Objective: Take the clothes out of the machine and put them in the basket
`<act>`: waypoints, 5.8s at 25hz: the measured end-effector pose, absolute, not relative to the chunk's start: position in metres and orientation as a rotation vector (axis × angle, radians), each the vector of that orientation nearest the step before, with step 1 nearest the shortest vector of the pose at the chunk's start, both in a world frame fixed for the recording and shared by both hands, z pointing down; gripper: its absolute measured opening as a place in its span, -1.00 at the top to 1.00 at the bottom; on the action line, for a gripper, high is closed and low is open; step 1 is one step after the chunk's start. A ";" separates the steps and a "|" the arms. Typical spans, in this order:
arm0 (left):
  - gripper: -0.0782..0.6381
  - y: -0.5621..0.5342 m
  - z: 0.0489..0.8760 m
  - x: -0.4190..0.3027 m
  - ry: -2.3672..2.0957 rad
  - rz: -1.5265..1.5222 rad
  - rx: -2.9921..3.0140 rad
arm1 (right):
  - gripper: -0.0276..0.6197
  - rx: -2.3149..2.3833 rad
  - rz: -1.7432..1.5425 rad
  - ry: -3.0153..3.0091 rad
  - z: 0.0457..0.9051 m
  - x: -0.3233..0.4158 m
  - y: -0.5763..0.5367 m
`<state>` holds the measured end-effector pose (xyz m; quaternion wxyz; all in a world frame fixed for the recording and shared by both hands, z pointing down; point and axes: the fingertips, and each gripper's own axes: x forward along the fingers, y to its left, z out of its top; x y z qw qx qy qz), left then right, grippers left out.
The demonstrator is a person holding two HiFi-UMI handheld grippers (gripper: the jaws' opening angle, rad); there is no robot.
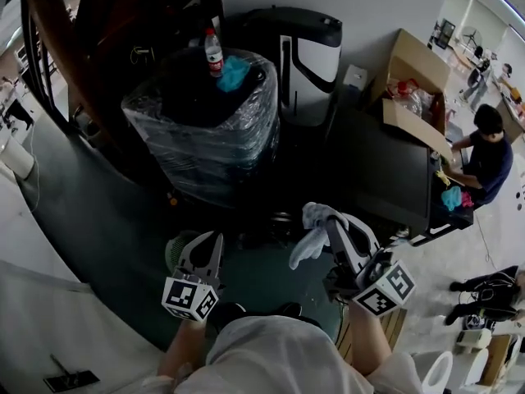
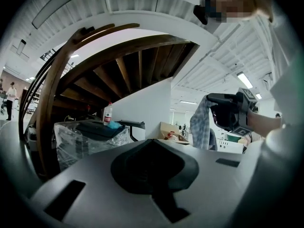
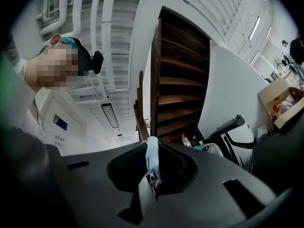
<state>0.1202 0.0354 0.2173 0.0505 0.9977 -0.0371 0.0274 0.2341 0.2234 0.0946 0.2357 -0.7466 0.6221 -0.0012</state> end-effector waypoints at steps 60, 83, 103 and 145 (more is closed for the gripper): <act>0.72 -0.219 0.229 -0.235 -1.030 -0.102 2.795 | 0.82 -1.318 0.529 2.300 -0.228 -0.049 -0.223; 0.72 -0.238 0.220 -0.223 -1.484 -0.048 2.660 | 0.82 -1.182 0.026 2.603 0.011 -0.027 -0.290; 0.73 -0.241 0.276 -0.174 -1.646 0.112 2.475 | 0.82 -1.285 -0.401 2.861 0.263 0.003 -0.292; 0.73 -0.256 0.681 -0.193 -1.204 0.490 2.145 | 0.82 -1.679 -1.377 2.833 0.709 -0.015 -0.279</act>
